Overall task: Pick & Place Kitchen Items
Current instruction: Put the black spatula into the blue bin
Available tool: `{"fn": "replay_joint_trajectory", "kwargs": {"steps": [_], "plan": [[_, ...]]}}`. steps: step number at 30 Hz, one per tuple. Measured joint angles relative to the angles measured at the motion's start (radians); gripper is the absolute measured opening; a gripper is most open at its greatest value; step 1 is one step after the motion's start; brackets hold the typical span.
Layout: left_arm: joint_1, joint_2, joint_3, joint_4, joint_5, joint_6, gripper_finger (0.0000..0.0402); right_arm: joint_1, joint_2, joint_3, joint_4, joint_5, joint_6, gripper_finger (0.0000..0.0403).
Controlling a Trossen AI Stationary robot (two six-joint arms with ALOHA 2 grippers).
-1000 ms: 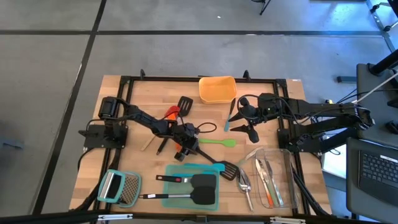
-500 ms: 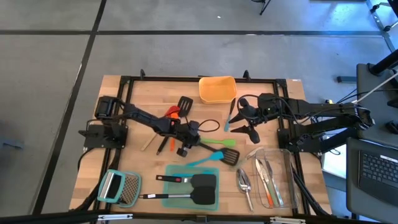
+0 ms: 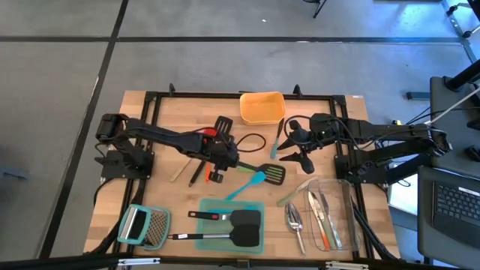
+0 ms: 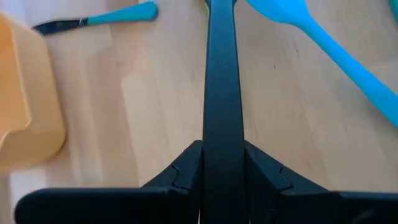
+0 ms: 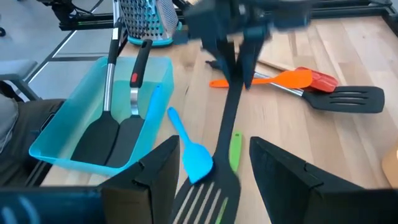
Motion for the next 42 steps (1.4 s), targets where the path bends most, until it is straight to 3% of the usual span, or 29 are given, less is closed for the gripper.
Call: {"fn": "replay_joint_trajectory", "kwargs": {"steps": [5,10,24,30,34,38,42], "plan": [[-0.044,-0.004,0.127,-0.220,-0.095,-0.051,0.0075,0.000,0.000,0.000,-0.007,0.000,-0.001,0.0197],[-0.062,-0.004,0.187,-0.280,-0.129,-0.085,0.0075,0.000,0.000,0.000,-0.019,0.000,-0.002,0.0197],[-0.063,-0.004,0.189,-0.282,-0.144,-0.107,0.0075,0.000,0.000,0.000,-0.031,0.000,0.013,0.0197],[-0.026,0.032,0.131,-0.118,-0.030,-0.077,0.0075,0.000,0.000,0.000,-0.031,0.000,0.013,0.0197],[-0.015,0.060,0.089,-0.070,-0.033,-0.050,0.0075,0.000,0.000,0.000,-0.037,0.000,0.013,0.0197],[0.003,0.069,0.072,-0.074,-0.039,-0.051,0.0075,0.003,0.000,-0.001,-0.045,0.000,0.013,0.0197],[-0.003,0.069,0.104,-0.179,-0.062,-0.053,0.0075,0.010,0.000,-0.001,-0.052,0.000,0.013,0.0197]]}}
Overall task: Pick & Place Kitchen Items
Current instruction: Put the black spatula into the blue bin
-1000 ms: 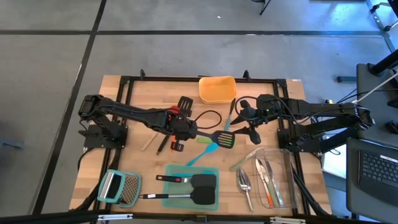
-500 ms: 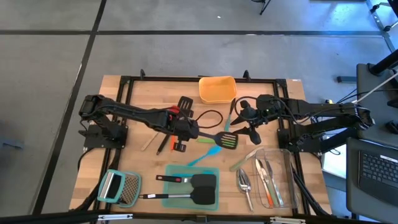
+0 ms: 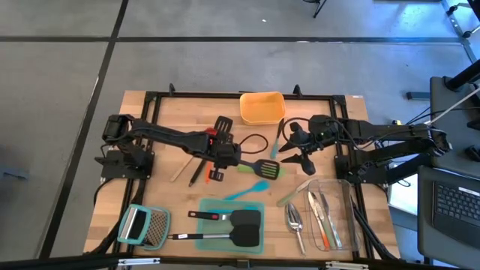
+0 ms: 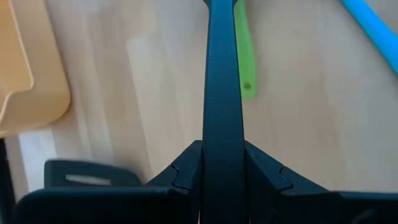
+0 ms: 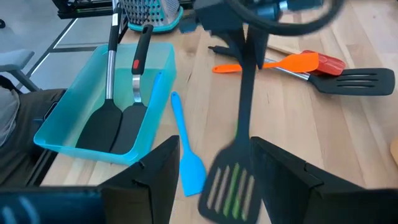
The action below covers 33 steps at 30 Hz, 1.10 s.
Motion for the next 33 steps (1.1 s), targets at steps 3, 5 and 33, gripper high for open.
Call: {"fn": "replay_joint_trajectory", "kwargs": {"steps": [3,5,33], "plan": [[-0.021,-0.004,0.077,-0.145,-0.007,-0.037,0.0075,0.001,0.000,0.000,-0.002,0.000,0.000,0.0197],[-0.041,-0.004,0.130,-0.214,0.011,-0.074,0.0075,0.002,0.000,0.000,-0.002,0.000,0.000,0.0197],[-0.478,-0.010,0.275,-0.379,0.094,-0.795,0.0075,0.002,0.000,0.000,-0.016,0.000,0.023,0.0197]]}}
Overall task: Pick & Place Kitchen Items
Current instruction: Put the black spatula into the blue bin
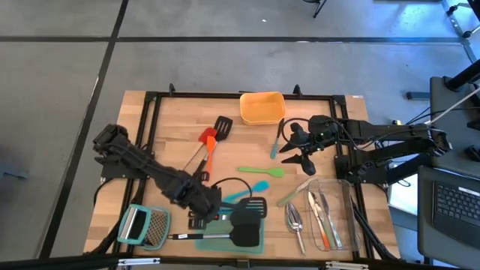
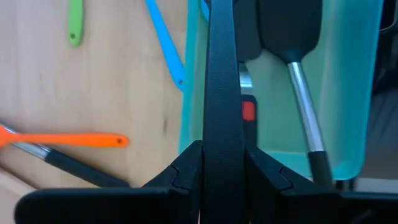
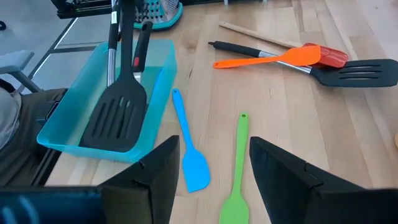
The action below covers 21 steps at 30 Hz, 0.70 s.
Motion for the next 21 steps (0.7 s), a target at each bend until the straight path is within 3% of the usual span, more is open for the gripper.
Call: {"fn": "replay_joint_trajectory", "kwargs": {"steps": [10,14,21], "plan": [[-0.121,0.009,0.000,0.003,-0.026,-0.218,0.0075,0.000,0.000,0.000,0.000,0.000,0.000,0.0197],[-0.143,0.046,0.000,0.010,-0.045,-0.224,0.0075,0.000,0.000,0.000,0.000,0.000,0.000,0.0197],[-0.142,0.144,0.000,0.000,0.033,-0.139,0.0075,0.000,0.000,0.000,0.000,0.000,0.006,0.0197]]}}
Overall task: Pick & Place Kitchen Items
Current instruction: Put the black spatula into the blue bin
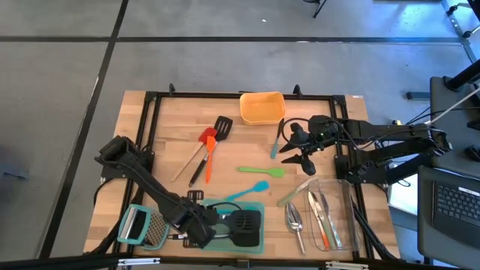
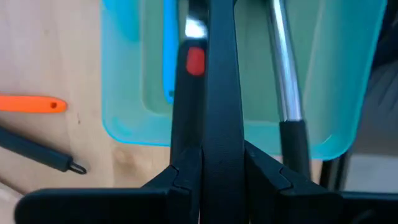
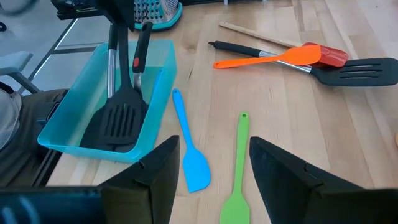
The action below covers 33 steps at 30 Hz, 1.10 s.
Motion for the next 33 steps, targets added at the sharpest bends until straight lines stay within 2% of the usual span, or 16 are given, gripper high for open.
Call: {"fn": "replay_joint_trajectory", "kwargs": {"steps": [12,15,28,30,33], "plan": [[0.085,0.010,0.000,-0.001,-0.049,0.191,0.0075,0.000,0.000,0.000,0.001,0.000,0.001,0.0197],[0.109,0.010,0.000,-0.001,-0.023,0.219,0.0075,0.000,0.000,0.000,0.001,0.000,0.001,0.0197],[0.148,0.010,0.000,0.003,-0.025,0.278,0.0075,0.000,0.000,0.000,0.001,0.000,0.001,0.0197],[0.147,0.010,-0.001,0.004,-0.060,0.277,0.0092,0.000,0.000,0.000,0.001,0.000,0.001,0.0197],[0.149,0.010,-0.001,0.006,-0.113,0.274,0.0143,0.000,0.000,0.000,0.001,0.000,0.001,0.0197]]}}
